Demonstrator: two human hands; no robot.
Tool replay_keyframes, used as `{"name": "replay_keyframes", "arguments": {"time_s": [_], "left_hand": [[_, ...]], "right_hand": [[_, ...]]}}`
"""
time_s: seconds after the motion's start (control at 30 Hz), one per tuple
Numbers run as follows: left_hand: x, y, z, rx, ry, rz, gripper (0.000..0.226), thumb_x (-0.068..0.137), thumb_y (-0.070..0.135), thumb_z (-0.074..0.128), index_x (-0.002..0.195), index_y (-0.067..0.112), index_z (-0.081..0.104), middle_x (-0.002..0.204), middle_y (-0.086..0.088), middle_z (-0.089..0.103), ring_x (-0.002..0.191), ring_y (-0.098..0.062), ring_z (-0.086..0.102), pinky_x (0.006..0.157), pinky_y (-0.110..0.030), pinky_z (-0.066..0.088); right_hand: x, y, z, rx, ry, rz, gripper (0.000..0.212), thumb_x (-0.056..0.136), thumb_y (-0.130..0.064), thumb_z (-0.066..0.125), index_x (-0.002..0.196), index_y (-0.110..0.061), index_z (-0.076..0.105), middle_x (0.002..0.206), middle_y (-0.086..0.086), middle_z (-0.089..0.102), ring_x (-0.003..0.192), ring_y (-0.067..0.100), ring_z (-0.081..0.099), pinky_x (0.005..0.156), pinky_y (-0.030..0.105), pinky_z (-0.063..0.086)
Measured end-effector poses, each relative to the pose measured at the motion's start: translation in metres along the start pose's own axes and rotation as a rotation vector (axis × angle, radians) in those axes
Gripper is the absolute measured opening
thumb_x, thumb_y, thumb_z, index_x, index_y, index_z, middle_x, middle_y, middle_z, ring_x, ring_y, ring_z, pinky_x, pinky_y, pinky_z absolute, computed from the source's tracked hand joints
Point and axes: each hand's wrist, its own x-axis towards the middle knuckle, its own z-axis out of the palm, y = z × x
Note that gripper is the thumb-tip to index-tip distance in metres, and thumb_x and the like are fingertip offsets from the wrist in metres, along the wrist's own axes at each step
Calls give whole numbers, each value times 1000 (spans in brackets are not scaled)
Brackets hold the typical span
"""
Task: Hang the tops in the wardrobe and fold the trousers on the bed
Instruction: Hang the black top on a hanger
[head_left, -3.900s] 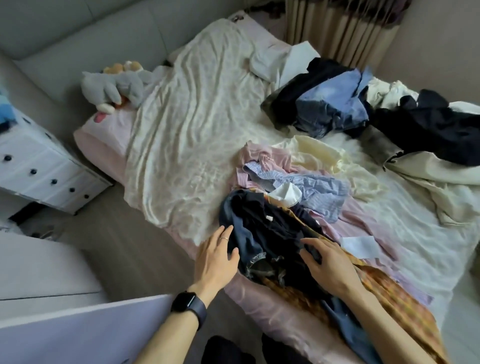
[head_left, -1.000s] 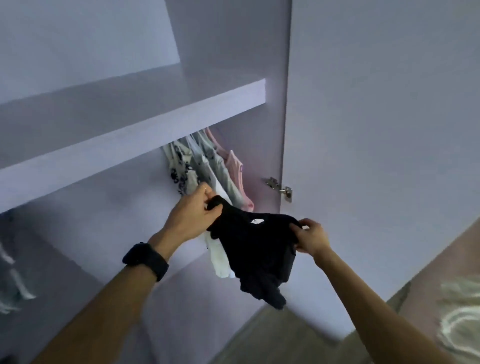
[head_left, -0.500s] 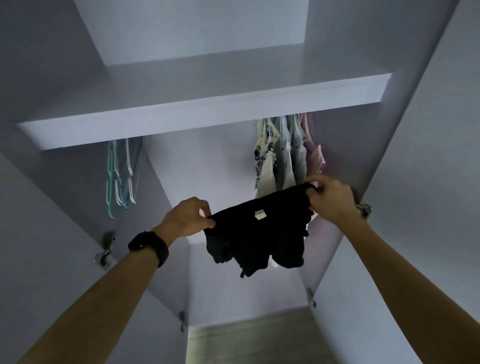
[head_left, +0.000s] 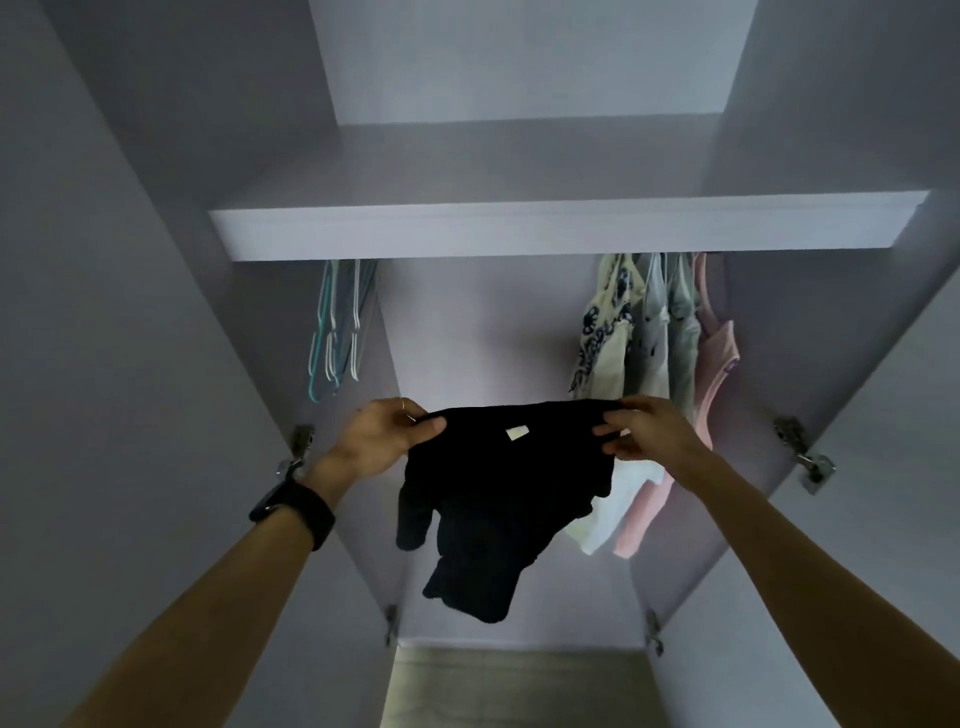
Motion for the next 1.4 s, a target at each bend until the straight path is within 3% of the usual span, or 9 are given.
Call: {"name": "replay_keyframes", "arguments": {"time_s": [0.07, 0.2, 0.33, 0.5, 0.6, 0.8, 0.97, 1.27, 1.4], "left_hand": [[-6, -6, -12, -215, -1, -50, 34, 82, 38, 82, 100, 10, 72, 84, 1, 74, 72, -7, 67, 67, -20, 52], [-15, -25, -30, -452, -132, -73, 82, 53, 54, 95, 116, 8, 70, 107, -8, 76, 102, -22, 73, 88, -30, 59], [-23, -31, -33, -328, -82, -76, 39, 74, 28, 83, 107, 8, 75, 98, -7, 78, 96, -19, 73, 86, -31, 60], [-30, -18, -27, 96, 285, 103, 14, 81, 32, 84, 90, 23, 77, 97, 23, 63, 85, 10, 58, 76, 4, 38], [-39, -2, -12, -81, 281, 149, 10, 81, 30, 84, 88, 29, 77, 88, 15, 75, 83, 4, 68, 85, -12, 53], [-64, 19, 10, -342, 245, 128, 30, 75, 33, 85, 103, 25, 79, 96, 8, 78, 95, -8, 74, 93, -28, 56], [-85, 36, 16, -26, 363, 76, 26, 80, 25, 85, 104, 29, 79, 92, 18, 76, 89, 3, 71, 81, -9, 51], [-110, 39, 15, 669, 628, 19, 27, 93, 44, 64, 117, 34, 72, 127, 15, 63, 122, -18, 52, 99, -31, 34], [-109, 23, -10, 941, 739, 53, 33, 86, 46, 52, 92, 30, 80, 130, 3, 64, 133, -35, 49, 109, -48, 27]], "right_hand": [[0, 2, 10, 22, -98, -43, 19, 92, 10, 59, 95, -9, 63, 82, 7, 76, 61, 28, 69, 77, 43, 57], [-2, 5, 33, -242, -97, -249, 13, 93, -2, 68, 104, 4, 69, 78, 9, 74, 53, 13, 66, 59, 28, 56], [0, -2, 57, -527, -1, -595, 9, 89, -25, 76, 96, -19, 76, 85, -14, 63, 72, 10, 63, 77, 21, 51], [-15, -25, 88, -535, -228, -671, 4, 95, -22, 70, 97, -19, 72, 78, -18, 66, 68, 2, 65, 66, 15, 48], [-18, -35, 103, -538, -305, -711, 8, 94, -22, 69, 100, -22, 74, 76, -26, 66, 69, -2, 65, 64, 9, 46], [-15, -50, 112, -304, -389, -680, 17, 85, -20, 81, 89, -28, 67, 79, -3, 75, 71, 13, 73, 75, 26, 59], [-8, -48, 103, -243, -615, -632, 19, 90, -8, 74, 110, -7, 72, 88, 2, 77, 79, 21, 75, 75, 30, 58], [-8, -52, 124, -286, -709, -688, 14, 90, -22, 76, 104, -24, 77, 88, -9, 75, 68, 14, 72, 66, 18, 52], [11, -63, 145, -335, -647, -691, 16, 95, -26, 68, 110, -26, 71, 103, -11, 73, 68, 12, 73, 65, 15, 47]]}}
